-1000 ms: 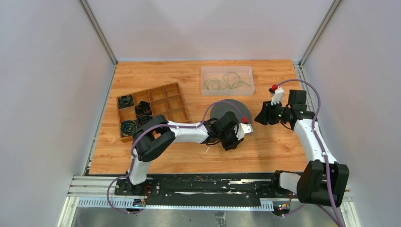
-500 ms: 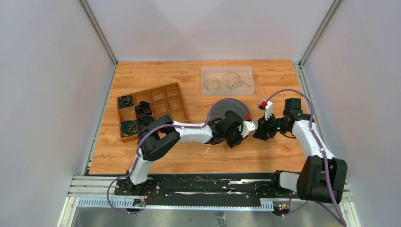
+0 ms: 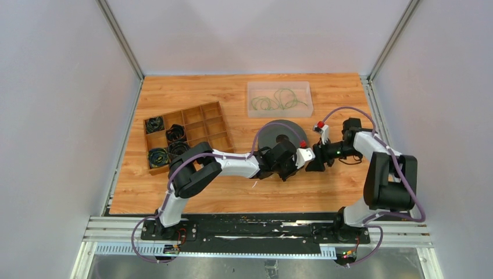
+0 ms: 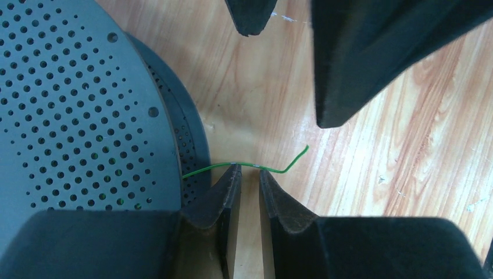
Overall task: Wrap the cables
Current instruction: Wrap the cable around the cable reel.
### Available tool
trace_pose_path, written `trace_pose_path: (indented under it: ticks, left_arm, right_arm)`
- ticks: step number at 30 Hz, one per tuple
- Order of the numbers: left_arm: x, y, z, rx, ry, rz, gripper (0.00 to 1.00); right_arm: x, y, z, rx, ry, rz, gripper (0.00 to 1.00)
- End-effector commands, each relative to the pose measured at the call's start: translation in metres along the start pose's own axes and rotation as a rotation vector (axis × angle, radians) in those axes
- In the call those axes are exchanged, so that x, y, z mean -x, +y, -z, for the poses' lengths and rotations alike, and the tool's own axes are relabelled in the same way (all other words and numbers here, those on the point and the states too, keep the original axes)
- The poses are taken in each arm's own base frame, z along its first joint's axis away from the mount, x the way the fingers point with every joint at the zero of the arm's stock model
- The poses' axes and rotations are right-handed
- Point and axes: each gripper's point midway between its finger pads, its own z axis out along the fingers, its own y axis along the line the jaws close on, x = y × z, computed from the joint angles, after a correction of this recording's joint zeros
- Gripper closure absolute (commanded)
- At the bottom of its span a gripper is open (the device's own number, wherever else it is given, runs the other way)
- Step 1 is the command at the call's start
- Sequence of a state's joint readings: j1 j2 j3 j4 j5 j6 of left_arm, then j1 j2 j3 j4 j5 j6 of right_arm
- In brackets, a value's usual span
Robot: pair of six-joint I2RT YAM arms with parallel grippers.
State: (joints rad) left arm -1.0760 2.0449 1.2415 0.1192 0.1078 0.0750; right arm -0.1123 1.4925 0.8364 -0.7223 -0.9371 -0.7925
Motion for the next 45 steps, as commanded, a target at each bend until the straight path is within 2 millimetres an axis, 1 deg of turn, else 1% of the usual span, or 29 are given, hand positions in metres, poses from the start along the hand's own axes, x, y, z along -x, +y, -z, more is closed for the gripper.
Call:
trace_pose_path:
  ticks: [1,5,8,10,13,18,21,25,29,32,34,37,40,42,45]
  left_arm:
    - [-0.017,0.009,-0.003,0.061,0.046,0.001,0.78]
    - [-0.014,0.012,-0.002,0.083,0.041,0.008,0.78]
    - [-0.014,0.014,-0.002,0.093,0.042,0.014,0.78]
    - [-0.014,0.011,-0.004,0.087,0.042,0.018,0.78]
    - [-0.014,-0.001,-0.007,0.061,0.044,0.008,0.78]
    - [-0.011,-0.020,-0.015,0.028,0.064,-0.030,0.77]
    - [-0.013,-0.026,-0.024,0.016,0.092,-0.047,0.77]
    - [-0.010,-0.021,-0.035,0.034,0.117,-0.072,0.76]
    - [-0.001,-0.017,-0.039,0.047,0.115,-0.096,0.76]
    - [0.007,-0.019,-0.036,0.025,0.120,-0.115,0.74]
    - [0.016,-0.023,-0.032,-0.002,0.116,-0.116,0.70]
    - [0.027,-0.026,-0.027,-0.015,0.109,-0.108,0.65]
    - [0.028,-0.032,-0.022,-0.045,0.118,-0.096,0.62]
    - [0.027,-0.039,-0.016,-0.082,0.116,-0.091,0.59]
    - [0.035,-0.051,0.001,-0.153,0.089,-0.104,0.53]
  right_arm:
    - [0.004,0.006,-0.004,0.103,0.025,-0.041,0.41]
    - [0.004,0.005,-0.008,0.128,0.051,-0.070,0.42]
    - [0.002,0.008,-0.009,0.161,0.076,-0.084,0.43]
    - [0.000,0.007,-0.010,0.162,0.080,-0.071,0.45]
    - [-0.005,0.003,-0.010,0.133,0.086,-0.039,0.47]
    - [-0.010,0.002,-0.007,0.085,0.099,-0.012,0.46]
    - [-0.011,-0.008,-0.003,0.043,0.128,-0.048,0.47]
    - [-0.010,-0.026,0.004,0.008,0.117,-0.138,0.50]
    - [-0.012,-0.039,0.014,-0.038,0.106,-0.190,0.52]
    - [-0.011,-0.045,0.022,-0.074,0.087,-0.212,0.53]
    - [-0.011,-0.048,0.026,-0.097,0.085,-0.222,0.53]
    - [-0.011,-0.046,0.027,-0.107,0.082,-0.228,0.53]
    - [-0.012,-0.044,0.028,-0.112,0.082,-0.229,0.53]
    - [-0.013,-0.044,0.030,-0.124,0.088,-0.222,0.53]
    - [-0.012,-0.044,0.032,-0.142,0.088,-0.202,0.53]
